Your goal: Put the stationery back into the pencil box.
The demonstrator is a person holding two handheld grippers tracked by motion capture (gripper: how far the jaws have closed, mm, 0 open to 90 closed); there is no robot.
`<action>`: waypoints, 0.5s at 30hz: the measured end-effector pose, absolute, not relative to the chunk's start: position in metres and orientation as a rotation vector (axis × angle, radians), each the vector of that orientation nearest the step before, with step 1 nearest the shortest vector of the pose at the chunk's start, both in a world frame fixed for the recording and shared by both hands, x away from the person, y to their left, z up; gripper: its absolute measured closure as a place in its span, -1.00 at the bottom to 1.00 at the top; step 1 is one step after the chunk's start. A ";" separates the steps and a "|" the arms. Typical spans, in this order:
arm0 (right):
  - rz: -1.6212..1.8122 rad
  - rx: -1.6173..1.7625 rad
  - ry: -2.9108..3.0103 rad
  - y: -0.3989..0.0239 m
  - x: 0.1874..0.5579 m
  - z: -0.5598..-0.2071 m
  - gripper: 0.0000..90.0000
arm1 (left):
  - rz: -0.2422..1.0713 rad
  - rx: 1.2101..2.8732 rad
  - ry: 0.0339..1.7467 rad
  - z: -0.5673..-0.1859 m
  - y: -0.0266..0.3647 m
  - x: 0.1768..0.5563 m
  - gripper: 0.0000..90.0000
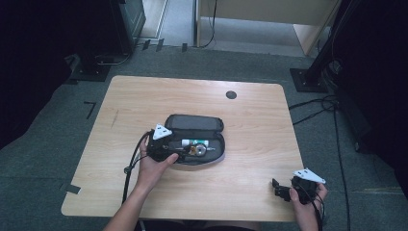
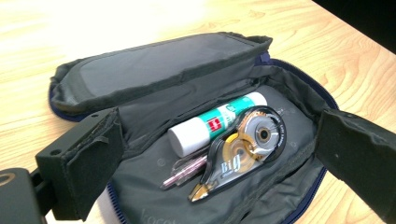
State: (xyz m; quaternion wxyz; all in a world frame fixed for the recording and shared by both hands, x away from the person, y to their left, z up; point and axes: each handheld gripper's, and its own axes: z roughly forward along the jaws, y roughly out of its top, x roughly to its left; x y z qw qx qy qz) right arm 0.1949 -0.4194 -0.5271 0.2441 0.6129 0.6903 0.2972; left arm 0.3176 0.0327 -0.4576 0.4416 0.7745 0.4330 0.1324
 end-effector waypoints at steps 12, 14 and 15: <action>0.812 1.669 1.891 -0.420 0.195 -0.527 -1.00 | 0.358 1.894 1.090 -0.456 0.053 0.310 -1.00; 0.813 1.670 1.889 -0.419 0.195 -0.527 -1.00 | 0.364 1.886 1.096 -0.456 0.057 0.309 -1.00; 0.814 1.671 1.888 -0.419 0.195 -0.527 -1.00 | 0.364 1.884 1.096 -0.456 0.059 0.308 -1.00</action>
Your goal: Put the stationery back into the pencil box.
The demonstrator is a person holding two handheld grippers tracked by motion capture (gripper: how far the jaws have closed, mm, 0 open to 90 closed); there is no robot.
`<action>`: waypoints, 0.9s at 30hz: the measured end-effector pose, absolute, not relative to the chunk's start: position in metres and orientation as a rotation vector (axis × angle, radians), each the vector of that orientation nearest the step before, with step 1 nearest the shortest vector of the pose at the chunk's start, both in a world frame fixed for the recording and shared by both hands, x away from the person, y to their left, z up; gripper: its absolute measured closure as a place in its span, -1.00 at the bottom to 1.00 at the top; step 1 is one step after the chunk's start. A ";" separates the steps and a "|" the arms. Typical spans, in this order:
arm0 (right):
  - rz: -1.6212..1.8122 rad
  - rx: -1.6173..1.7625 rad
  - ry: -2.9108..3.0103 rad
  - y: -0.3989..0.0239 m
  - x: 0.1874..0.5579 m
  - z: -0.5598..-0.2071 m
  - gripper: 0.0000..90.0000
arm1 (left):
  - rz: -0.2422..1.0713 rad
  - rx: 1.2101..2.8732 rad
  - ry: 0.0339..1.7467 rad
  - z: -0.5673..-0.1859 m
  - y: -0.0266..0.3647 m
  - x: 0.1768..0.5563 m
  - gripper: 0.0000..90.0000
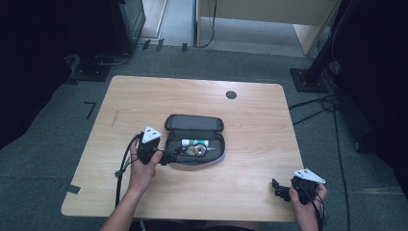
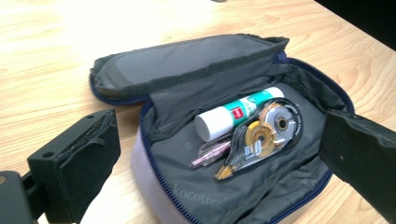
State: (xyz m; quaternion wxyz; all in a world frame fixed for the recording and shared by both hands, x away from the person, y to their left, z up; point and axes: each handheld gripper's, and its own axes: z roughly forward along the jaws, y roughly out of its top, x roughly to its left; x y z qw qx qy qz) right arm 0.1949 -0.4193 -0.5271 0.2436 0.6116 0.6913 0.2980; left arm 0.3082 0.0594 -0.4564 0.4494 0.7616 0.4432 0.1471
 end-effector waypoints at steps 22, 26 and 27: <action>0.817 1.665 1.901 -0.419 0.195 -0.527 -1.00 | 0.431 1.854 1.192 -0.471 0.111 0.296 -1.00; 0.817 1.665 1.901 -0.419 0.195 -0.527 -1.00 | 0.441 1.841 1.228 -0.477 0.124 0.293 -1.00; 0.818 1.665 1.901 -0.419 0.195 -0.527 -1.00 | 0.444 1.844 1.235 -0.478 0.127 0.292 -1.00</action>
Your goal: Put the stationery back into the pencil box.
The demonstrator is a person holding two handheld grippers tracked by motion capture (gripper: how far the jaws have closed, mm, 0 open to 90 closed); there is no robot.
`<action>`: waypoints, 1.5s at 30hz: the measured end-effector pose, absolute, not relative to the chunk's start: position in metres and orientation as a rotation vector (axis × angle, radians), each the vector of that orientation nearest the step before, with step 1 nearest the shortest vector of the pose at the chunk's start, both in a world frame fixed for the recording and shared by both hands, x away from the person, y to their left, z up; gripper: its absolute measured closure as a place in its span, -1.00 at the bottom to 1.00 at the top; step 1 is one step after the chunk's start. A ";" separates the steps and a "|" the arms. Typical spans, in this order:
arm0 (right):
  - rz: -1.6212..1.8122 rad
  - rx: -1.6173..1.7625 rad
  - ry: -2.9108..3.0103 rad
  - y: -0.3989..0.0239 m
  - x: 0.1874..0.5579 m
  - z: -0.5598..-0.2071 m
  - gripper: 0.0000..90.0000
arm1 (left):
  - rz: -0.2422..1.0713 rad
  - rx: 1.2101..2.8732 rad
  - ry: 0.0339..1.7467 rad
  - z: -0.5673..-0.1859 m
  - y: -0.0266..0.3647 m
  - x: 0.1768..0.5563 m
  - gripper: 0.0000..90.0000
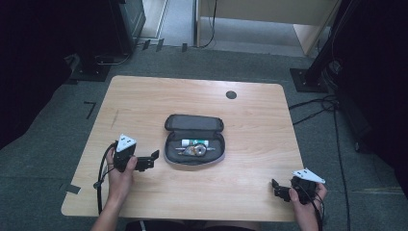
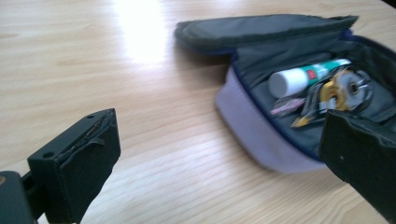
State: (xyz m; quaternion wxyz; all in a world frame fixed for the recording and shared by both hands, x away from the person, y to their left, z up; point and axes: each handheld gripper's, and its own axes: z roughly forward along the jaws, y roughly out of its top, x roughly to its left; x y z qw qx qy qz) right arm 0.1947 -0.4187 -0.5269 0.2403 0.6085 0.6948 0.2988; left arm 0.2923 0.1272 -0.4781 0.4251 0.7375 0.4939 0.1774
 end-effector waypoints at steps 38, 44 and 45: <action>0.817 1.665 1.901 -0.419 0.195 -0.527 -1.00 | 0.573 1.927 1.436 -0.513 0.217 0.258 -1.00; 0.817 1.666 1.901 -0.419 0.195 -0.527 -1.00 | 0.606 1.977 1.445 -0.516 0.217 0.255 -1.00; 0.817 1.666 1.901 -0.419 0.195 -0.527 -1.00 | 0.622 1.995 1.442 -0.517 0.215 0.255 -1.00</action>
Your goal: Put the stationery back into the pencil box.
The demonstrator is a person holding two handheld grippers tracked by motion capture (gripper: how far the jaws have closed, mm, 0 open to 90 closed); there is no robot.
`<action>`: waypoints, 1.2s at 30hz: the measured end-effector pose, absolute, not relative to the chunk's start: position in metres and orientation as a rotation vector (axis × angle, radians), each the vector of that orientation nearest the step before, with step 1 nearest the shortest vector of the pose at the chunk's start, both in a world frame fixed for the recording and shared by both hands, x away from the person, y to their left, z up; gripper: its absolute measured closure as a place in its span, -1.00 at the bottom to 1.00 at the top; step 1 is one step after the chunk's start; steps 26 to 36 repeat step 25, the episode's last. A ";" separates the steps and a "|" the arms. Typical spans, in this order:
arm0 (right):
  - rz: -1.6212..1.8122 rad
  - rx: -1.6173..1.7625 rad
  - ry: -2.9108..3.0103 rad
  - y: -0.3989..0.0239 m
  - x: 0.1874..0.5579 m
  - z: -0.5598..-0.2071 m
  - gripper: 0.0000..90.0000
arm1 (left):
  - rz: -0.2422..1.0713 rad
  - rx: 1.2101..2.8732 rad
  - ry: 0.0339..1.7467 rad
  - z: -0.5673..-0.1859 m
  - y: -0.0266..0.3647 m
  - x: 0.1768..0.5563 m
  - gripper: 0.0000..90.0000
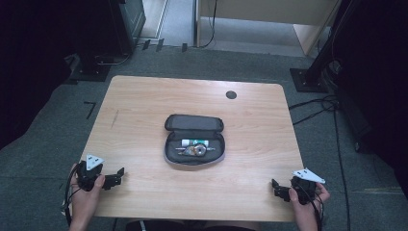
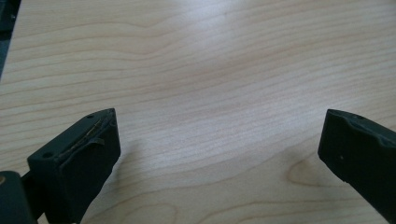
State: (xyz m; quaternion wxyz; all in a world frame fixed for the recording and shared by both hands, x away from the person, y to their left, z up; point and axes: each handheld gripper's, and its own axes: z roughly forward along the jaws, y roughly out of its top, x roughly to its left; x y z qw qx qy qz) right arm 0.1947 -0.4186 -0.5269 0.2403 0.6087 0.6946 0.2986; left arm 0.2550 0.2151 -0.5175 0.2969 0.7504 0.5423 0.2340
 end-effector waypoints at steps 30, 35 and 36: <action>0.798 1.700 1.857 -0.411 0.198 -0.527 -1.00 | 0.604 1.980 1.493 -0.519 0.209 0.254 -0.99; 0.798 1.700 1.857 -0.411 0.198 -0.527 -1.00 | 0.604 1.980 1.493 -0.519 0.209 0.254 -0.99; 0.798 1.700 1.857 -0.411 0.198 -0.527 -1.00 | 0.604 1.980 1.493 -0.519 0.209 0.254 -0.99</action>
